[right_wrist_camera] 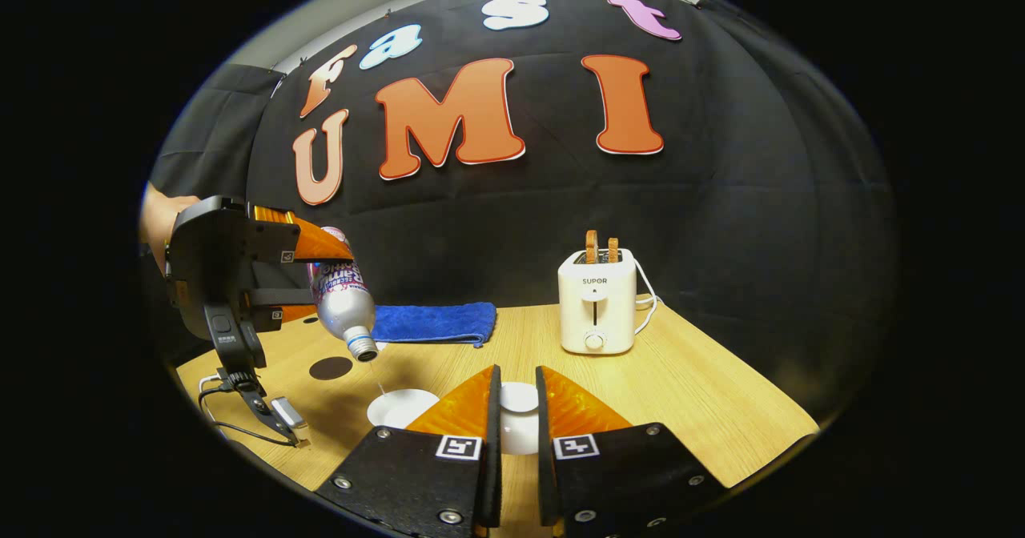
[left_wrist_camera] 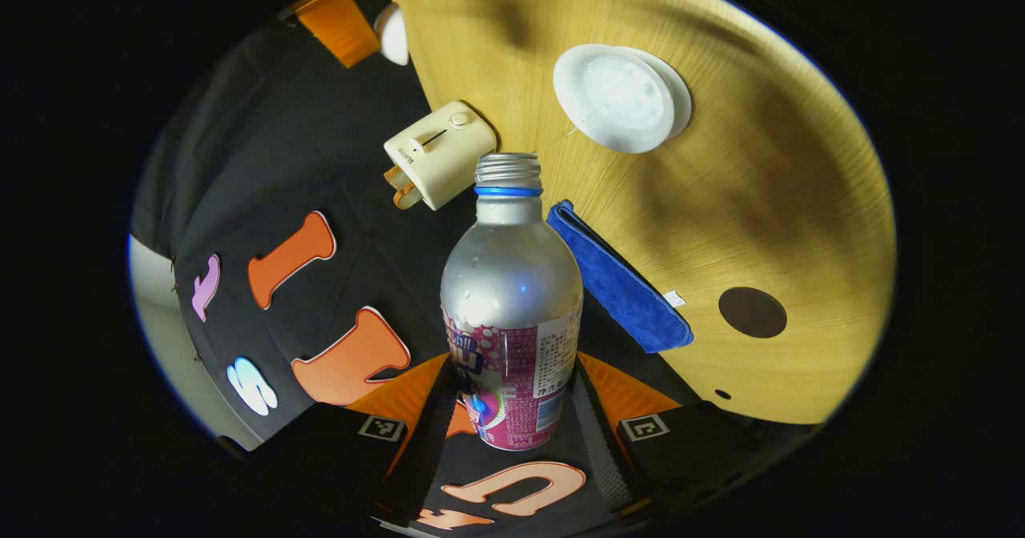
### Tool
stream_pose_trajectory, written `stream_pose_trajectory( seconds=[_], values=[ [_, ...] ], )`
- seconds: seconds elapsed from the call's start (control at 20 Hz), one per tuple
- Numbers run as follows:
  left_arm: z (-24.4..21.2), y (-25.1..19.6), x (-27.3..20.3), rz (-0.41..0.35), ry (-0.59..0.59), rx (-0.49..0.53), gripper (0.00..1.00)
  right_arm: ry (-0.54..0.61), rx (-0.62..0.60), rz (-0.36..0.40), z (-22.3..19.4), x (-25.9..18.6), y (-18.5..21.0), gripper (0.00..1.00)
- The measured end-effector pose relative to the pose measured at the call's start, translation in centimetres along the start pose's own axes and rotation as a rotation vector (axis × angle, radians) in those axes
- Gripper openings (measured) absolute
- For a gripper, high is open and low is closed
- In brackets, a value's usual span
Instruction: Open the teacup lid with one hand, grasp the water bottle and pour water into the teacup with the other hand; after pouring, place the water bottle on the coaster and then close the teacup lid.
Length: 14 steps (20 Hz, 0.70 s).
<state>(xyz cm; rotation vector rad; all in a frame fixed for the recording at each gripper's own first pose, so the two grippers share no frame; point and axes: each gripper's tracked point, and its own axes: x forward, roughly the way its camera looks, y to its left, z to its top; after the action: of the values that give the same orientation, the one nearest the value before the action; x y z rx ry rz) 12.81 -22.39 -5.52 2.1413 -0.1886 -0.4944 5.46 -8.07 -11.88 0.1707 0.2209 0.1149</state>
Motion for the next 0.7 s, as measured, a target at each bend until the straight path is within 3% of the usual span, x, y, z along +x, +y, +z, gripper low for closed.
stream_pose_trajectory(
  seconds=[0.45,0.7],
  values=[
    [-2.2,0.0,-1.5,0.137,-0.024,-0.388,0.82,0.007,0.005,0.006,0.5,0.4,1.5,0.18],
    [-5.5,0.4,-3.2,0.272,0.004,-0.595,0.82,0.007,0.007,0.055,0.7,1.8,4.8,0.18]
  ],
)
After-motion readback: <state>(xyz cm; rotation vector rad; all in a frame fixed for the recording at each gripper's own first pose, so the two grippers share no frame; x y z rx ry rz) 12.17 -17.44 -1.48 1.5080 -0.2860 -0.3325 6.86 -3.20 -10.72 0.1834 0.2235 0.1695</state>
